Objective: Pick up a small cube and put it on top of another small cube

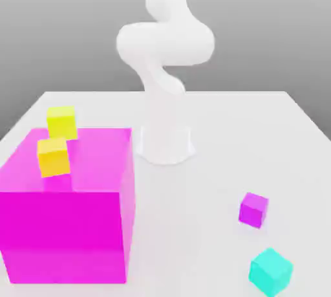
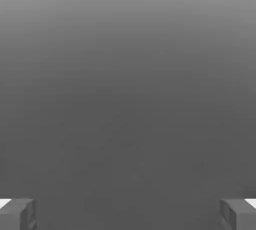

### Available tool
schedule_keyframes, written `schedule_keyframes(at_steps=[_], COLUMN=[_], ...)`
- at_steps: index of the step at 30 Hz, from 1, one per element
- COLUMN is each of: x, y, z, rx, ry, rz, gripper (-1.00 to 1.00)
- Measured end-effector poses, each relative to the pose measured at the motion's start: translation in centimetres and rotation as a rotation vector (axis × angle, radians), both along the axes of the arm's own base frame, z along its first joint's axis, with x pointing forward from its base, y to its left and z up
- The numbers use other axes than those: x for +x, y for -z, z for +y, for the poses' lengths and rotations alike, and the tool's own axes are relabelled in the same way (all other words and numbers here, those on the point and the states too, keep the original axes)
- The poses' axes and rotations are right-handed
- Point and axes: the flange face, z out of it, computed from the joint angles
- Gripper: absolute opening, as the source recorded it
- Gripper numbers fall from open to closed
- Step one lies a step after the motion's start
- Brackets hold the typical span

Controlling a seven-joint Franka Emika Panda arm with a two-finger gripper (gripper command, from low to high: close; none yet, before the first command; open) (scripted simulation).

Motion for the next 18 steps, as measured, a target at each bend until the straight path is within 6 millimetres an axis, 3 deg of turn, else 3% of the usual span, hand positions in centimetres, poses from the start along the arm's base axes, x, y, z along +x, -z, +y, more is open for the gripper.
schedule_keyframes(at_steps=[4,9,14,18], x=[4.8,8.9,11.3,11.7], y=[6.1,14.4,23.3,30.8], z=[2.6,5.9,9.5,12.6], rx=[-0.043,-0.092,-0.136,-0.169], ry=[-0.071,-0.164,-0.265,-0.356], rz=[0.11,0.241,0.369,0.471], gripper=[0.0,0.0,0.0,0.0])
